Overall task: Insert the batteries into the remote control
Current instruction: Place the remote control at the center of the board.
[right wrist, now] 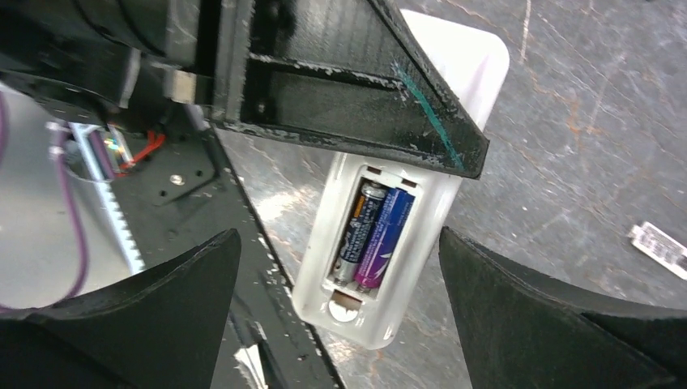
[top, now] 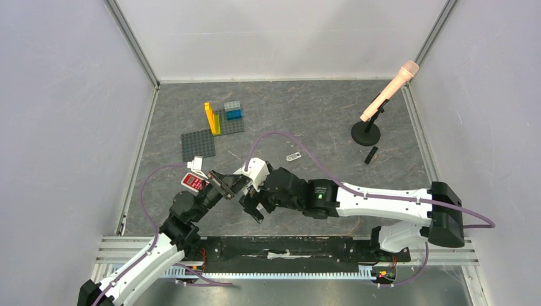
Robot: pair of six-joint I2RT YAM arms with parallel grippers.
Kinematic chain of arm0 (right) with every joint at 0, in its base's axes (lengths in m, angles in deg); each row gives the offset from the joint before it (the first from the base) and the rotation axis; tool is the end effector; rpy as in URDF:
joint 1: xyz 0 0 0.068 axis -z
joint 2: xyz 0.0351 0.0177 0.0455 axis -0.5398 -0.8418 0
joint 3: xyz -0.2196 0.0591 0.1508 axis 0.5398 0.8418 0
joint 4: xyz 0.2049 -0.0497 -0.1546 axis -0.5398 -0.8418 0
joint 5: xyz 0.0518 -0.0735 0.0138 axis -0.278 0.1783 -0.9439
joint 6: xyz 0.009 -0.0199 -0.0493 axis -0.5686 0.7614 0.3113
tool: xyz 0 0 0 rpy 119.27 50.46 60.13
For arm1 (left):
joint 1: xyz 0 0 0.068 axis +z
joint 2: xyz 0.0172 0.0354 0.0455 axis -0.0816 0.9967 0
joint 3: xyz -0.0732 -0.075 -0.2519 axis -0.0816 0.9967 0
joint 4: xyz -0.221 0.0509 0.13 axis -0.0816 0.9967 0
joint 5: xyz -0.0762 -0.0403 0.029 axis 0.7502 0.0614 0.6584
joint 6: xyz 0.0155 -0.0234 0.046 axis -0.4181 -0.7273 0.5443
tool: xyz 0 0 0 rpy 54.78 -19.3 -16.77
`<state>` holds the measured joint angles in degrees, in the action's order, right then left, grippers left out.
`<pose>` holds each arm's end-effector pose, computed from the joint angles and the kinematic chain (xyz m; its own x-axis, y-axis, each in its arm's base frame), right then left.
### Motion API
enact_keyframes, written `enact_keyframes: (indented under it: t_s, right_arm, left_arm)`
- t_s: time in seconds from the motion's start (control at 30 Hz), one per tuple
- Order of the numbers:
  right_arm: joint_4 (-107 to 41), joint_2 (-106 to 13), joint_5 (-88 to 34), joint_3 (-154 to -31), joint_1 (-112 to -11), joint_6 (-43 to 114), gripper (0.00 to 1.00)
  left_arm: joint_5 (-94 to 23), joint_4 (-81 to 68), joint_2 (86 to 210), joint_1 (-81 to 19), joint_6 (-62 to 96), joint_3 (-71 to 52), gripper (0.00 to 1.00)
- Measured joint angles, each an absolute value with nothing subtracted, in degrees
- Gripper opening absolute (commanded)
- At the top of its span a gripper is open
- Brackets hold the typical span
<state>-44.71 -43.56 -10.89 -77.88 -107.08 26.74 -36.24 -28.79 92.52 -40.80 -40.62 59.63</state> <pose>0.0895 0.3006 0.3028 -0.3761 -0.3534 -0.8566 -0.8472 0.5055 0.1634 0.1038 -0.0816 0.2045 -0.6038 -0.7063 -0.3695 0.3478 0.1836 -0.9194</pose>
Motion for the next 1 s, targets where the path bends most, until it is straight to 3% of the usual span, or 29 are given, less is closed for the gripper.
enact_keyframes:
  t_s: [0.1,0.23,0.3,0.4,0.5,0.63,1.0]
  right_arm:
    - [-46.87,-45.53,-7.44,-78.8,-107.87,28.14,0.83]
    - [-48.82,-47.01,-3.42,-78.82,-108.06,28.66,0.59]
    - [-48.84,-47.41,-2.68,-78.82,-108.15,28.53,0.46]
    - [-49.1,-47.54,-1.19,-78.91,-108.3,27.24,0.34]
    - [-49.52,-47.52,-0.67,-79.04,-108.37,27.48,0.31]
    - [-51.2,-47.52,0.54,-79.02,-108.17,27.68,0.3]
    - [-54.98,-46.86,-11.11,-71.85,-102.07,39.24,0.32]
  left_arm:
    - [-36.59,-27.89,92.52,-40.8,-40.62,59.56,0.02]
    - [-37.2,-27.1,92.39,-40.8,-40.62,59.56,0.04]
    - [-37.95,-26.64,92.39,-40.76,-40.62,59.56,0.11]
    - [-38.17,-26.38,92.28,-40.76,-40.59,59.48,0.41]
    - [-38.12,-25.22,92.24,-40.76,-40.37,58.75,0.61]
    - [-39.26,-19.19,90.88,-40.8,-39.74,55.76,0.71]
    - [-60.68,21.29,83.71,-40.8,-39.74,42.1,0.72]
